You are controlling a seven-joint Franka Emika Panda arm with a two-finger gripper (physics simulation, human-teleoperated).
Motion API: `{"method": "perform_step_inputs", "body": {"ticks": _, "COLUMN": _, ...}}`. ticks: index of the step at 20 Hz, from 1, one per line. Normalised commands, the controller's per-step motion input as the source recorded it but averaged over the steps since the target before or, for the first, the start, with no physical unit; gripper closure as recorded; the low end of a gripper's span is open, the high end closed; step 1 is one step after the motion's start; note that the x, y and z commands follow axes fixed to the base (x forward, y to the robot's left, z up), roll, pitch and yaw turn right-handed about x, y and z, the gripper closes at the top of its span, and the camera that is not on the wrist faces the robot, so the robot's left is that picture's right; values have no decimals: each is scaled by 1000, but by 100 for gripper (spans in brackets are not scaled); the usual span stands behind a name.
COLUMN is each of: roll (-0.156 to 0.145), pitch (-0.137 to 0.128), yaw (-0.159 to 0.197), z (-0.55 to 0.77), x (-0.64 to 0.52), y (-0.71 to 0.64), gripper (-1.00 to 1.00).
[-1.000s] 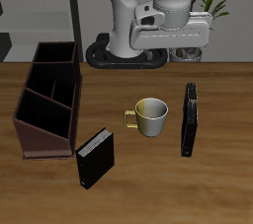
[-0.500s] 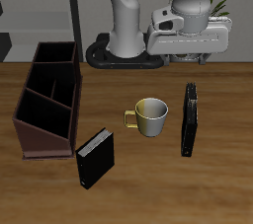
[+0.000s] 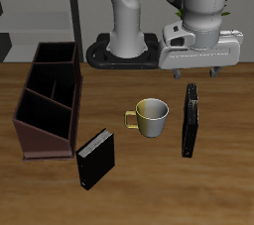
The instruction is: Place the left black book into the right desk caddy's right compartment
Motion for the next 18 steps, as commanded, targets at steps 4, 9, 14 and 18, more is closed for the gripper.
{"method": "perform_step_inputs", "body": {"ticks": 4, "roll": 42, "pitch": 33, "yaw": 13, "z": -357, "x": 16, "y": 130, "gripper": -100}}
{"method": "perform_step_inputs", "body": {"ticks": 9, "roll": -9, "pitch": -4, "yaw": 0, "z": -262, "x": 22, "y": -25, "gripper": -100}}
{"method": "perform_step_inputs", "body": {"ticks": 14, "roll": -4, "pitch": 22, "yaw": -8, "z": -264, "x": 85, "y": -86, "gripper": -100}}
{"method": "perform_step_inputs", "body": {"ticks": 18, "roll": 4, "pitch": 7, "yaw": 1, "z": -246, "x": 47, "y": -5, "gripper": -100}}
